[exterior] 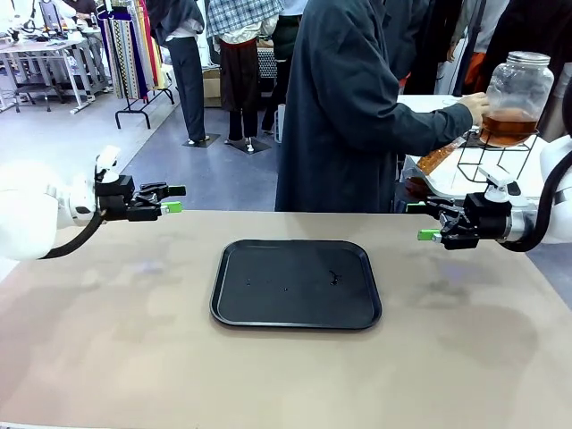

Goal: Pour the drink into the iced cup.
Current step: Open the gripper to release the iced cup you were holding.

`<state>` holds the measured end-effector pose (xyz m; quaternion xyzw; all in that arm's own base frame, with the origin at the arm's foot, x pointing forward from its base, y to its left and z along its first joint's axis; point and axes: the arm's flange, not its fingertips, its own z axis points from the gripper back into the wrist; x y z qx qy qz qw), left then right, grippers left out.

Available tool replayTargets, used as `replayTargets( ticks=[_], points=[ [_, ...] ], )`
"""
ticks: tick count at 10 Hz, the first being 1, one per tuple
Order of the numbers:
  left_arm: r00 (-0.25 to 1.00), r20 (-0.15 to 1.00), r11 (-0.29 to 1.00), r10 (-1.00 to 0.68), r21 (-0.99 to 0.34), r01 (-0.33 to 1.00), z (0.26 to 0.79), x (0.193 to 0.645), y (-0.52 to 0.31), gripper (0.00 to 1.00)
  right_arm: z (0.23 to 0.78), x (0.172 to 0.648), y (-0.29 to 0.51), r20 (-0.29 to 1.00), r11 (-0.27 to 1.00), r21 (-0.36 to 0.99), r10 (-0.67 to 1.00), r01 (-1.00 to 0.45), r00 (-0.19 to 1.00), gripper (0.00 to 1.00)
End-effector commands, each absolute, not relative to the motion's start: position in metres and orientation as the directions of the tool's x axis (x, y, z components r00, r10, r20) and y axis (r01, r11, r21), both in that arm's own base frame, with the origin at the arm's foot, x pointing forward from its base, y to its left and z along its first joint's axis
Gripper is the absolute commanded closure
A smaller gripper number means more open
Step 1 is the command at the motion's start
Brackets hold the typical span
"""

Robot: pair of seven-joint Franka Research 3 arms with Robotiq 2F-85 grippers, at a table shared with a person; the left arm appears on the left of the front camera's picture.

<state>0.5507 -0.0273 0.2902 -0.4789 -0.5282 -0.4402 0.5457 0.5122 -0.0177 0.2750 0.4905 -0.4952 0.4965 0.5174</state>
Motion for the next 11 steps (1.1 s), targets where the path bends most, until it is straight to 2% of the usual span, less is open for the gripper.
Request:
replayTargets(
  ticks=[1,11],
  points=[
    [0.055,0.998,0.152,0.03,-0.059,0.987,0.2947,0.5491,-0.0276,0.0,0.2787,0.5126,-0.0155,1.0,0.021,0.008,0.029,-1.0,0.009,0.0],
    [0.055,0.998,0.152,0.03,-0.059,0.987,0.2947,0.5491,-0.0276,0.0,0.2787,0.5126,-0.0155,1.0,0.021,0.008,0.029,-1.0,0.009,0.0]
  ],
)
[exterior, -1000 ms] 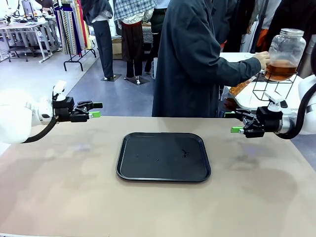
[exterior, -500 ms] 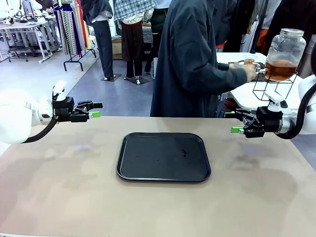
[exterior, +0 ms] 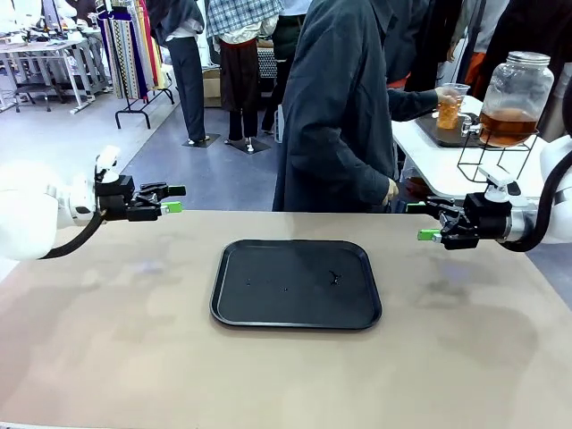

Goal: Pour the drink into the iced cup.
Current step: Open the gripper to release the iced cup you were holding.

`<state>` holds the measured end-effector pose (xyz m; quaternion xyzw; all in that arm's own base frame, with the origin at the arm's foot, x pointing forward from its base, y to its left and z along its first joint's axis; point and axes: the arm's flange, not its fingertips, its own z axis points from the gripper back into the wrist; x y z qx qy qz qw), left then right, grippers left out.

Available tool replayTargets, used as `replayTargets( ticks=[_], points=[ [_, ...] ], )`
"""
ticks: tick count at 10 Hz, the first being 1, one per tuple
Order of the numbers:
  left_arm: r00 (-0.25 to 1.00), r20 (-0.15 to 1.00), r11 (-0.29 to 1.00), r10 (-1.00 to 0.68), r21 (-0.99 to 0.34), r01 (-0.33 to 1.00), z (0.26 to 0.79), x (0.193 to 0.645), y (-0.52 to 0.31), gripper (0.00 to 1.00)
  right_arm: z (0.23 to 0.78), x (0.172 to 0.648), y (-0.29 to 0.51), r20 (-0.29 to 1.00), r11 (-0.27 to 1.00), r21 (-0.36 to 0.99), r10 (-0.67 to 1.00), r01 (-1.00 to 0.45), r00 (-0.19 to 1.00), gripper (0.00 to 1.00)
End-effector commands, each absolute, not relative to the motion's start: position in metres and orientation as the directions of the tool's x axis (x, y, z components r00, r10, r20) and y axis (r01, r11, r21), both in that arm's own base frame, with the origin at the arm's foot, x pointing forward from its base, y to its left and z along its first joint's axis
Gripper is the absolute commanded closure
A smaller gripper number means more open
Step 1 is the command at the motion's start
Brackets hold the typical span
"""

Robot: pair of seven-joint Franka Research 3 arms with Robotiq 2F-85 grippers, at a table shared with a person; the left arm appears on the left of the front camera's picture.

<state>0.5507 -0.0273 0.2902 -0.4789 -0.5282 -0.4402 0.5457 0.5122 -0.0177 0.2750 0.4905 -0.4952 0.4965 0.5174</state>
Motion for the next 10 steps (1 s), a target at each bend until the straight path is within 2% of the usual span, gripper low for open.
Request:
replayTargets(
  ticks=[1,10],
  points=[
    [0.055,0.998,0.152,0.03,-0.059,0.987,0.2947,0.5491,-0.0276,0.0,0.2787,0.5126,-0.0155,1.0,0.021,0.008,0.029,-1.0,0.009,0.0],
    [0.055,0.998,0.152,0.03,-0.059,0.987,0.2947,0.5491,-0.0276,0.0,0.2787,0.5126,-0.0155,1.0,0.021,0.008,0.029,-1.0,0.009,0.0]
  ],
)
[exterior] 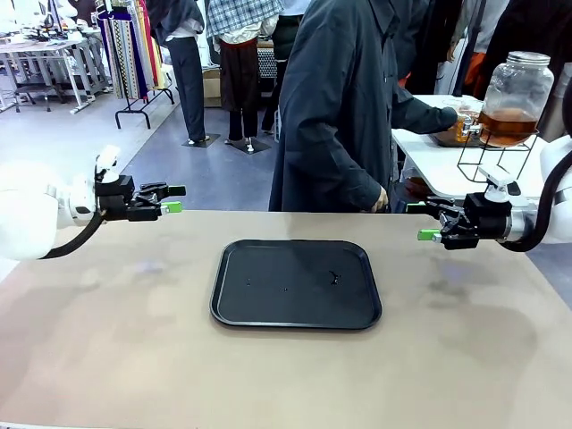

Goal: Pour the drink into the iced cup.
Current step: Open the gripper to release the iced cup you were holding.

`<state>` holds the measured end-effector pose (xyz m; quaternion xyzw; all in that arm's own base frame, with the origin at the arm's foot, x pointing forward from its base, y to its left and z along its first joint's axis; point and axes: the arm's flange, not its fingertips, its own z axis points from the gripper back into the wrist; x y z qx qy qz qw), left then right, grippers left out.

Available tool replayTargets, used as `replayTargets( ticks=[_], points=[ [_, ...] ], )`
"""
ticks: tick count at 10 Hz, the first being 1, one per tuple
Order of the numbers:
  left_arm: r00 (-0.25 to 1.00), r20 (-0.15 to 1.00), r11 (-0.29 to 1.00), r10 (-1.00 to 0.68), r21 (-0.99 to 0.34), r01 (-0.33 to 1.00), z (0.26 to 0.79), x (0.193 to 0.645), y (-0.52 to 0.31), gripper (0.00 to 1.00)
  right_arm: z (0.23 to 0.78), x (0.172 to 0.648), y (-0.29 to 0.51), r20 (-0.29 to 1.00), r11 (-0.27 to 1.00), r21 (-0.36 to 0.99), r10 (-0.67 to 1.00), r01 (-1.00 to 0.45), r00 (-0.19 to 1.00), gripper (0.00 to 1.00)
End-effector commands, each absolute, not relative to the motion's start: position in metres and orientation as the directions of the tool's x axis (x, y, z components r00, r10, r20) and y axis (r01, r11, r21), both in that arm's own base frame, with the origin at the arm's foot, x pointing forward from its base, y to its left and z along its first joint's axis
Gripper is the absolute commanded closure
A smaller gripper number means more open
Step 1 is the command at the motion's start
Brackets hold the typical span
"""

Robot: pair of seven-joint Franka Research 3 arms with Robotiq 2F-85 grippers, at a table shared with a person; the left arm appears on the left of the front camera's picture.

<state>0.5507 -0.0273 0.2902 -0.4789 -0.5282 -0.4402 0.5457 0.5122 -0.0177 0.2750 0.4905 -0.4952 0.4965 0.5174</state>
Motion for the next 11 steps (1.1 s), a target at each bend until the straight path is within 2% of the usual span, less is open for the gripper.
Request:
replayTargets(
  ticks=[1,11],
  points=[
    [0.055,0.998,0.152,0.03,-0.059,0.987,0.2947,0.5491,-0.0276,0.0,0.2787,0.5126,-0.0155,1.0,0.021,0.008,0.029,-1.0,0.009,0.0],
    [0.055,0.998,0.152,0.03,-0.059,0.987,0.2947,0.5491,-0.0276,0.0,0.2787,0.5126,-0.0155,1.0,0.021,0.008,0.029,-1.0,0.009,0.0]
  ],
)
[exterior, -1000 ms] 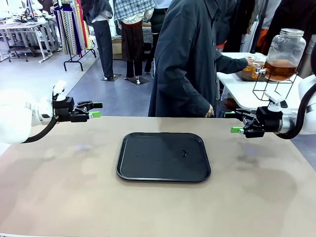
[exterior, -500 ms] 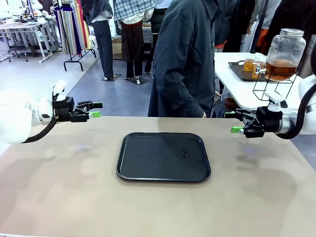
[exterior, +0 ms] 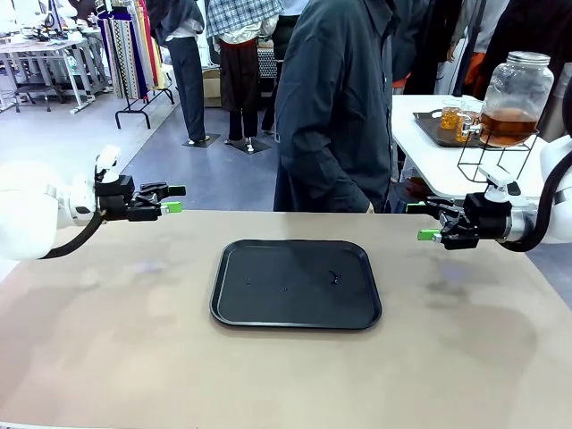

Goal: Pour the drink into the iced cup.
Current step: Open the gripper to release the iced cup you were holding.

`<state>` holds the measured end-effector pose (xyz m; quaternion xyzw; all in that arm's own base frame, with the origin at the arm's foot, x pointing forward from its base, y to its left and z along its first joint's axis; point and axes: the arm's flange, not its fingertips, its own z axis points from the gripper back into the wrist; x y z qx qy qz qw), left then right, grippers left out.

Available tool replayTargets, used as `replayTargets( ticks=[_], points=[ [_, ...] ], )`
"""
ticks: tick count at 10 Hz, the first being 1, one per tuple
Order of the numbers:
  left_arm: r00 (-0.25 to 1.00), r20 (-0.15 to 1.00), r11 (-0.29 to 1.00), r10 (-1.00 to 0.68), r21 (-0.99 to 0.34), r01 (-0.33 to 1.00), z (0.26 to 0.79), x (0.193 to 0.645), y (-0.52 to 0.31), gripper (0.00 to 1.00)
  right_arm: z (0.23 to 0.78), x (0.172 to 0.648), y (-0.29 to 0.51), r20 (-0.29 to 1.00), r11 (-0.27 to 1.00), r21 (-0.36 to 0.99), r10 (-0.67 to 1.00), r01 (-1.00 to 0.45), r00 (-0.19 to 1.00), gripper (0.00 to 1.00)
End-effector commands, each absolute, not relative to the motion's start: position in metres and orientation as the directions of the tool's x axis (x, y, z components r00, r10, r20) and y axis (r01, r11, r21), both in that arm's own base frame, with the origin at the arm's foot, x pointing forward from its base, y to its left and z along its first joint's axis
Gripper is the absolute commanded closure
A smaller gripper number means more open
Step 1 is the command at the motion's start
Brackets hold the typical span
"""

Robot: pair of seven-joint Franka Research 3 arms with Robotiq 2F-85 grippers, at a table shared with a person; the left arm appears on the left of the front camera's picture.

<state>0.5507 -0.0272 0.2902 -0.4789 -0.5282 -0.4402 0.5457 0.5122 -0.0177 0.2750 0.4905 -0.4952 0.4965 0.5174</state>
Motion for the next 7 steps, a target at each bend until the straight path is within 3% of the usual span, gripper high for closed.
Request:
replayTargets(
  ticks=[1,7],
  points=[
    [0.055,0.998,0.152,0.03,-0.059,0.987,0.2947,0.5491,-0.0276,0.0,0.2787,0.5126,-0.0155,1.0,0.021,0.008,0.029,-1.0,0.009,0.0],
    [0.055,0.998,0.152,0.03,-0.059,0.987,0.2947,0.5491,-0.0276,0.0,0.2787,0.5126,-0.0155,1.0,0.021,0.008,0.029,-1.0,0.009,0.0]
  ],
)
